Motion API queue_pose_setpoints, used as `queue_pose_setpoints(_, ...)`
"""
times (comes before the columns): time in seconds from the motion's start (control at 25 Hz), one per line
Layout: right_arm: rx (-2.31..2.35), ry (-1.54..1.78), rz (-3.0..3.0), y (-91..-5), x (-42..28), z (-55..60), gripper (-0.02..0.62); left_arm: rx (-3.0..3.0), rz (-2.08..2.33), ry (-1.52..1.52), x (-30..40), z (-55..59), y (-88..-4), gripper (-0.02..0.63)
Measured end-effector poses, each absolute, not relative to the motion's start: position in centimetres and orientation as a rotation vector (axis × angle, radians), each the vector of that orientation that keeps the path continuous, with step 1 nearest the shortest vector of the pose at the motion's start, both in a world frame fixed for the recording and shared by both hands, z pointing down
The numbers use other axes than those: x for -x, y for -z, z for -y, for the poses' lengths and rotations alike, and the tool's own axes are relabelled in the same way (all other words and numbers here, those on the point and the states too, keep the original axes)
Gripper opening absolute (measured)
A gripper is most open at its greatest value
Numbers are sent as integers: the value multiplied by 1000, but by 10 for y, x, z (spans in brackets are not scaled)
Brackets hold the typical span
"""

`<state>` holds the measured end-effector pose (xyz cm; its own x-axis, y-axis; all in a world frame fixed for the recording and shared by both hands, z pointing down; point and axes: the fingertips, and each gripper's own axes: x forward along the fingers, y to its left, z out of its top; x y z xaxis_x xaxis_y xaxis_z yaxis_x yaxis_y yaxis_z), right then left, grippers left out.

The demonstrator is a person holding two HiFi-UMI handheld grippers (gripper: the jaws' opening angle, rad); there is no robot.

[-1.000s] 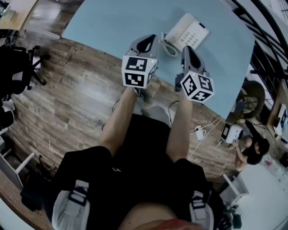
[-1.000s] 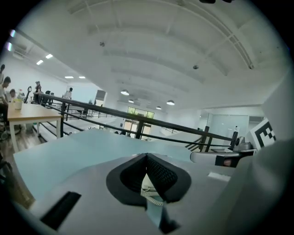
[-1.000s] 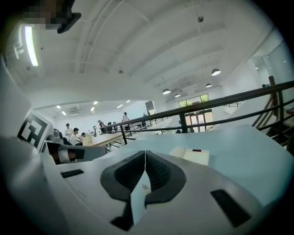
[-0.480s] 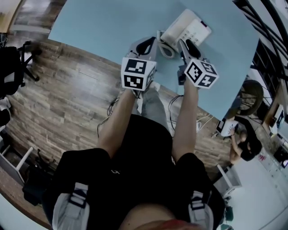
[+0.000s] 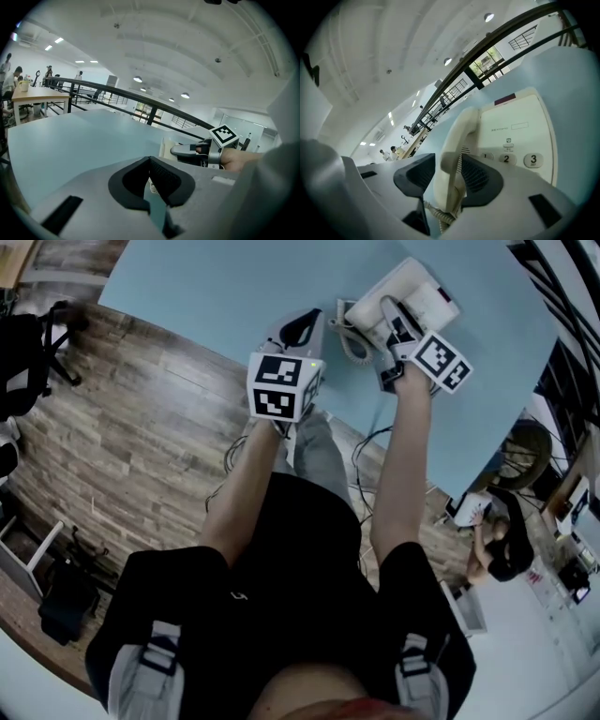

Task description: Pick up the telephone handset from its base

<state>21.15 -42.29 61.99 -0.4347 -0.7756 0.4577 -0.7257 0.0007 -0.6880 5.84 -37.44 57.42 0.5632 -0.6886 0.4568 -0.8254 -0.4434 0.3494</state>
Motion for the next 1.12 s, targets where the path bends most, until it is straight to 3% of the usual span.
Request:
queue_pose_setpoints(0.24, 1663, 1562, -2070, -620, -212, 429, 126, -2258, 1233, -314, -56, 379, -564, 0)
queue_pose_setpoints(0.52, 1610, 1457, -2086, -593, -197, 431, 80, -2303, 1251, -272, -58, 382, -533, 0)
queue_pose_setpoints(1.12, 1842, 580, -2392, -394, -204, 381, 78, -2548, 1317, -54, -68, 384, -399, 0)
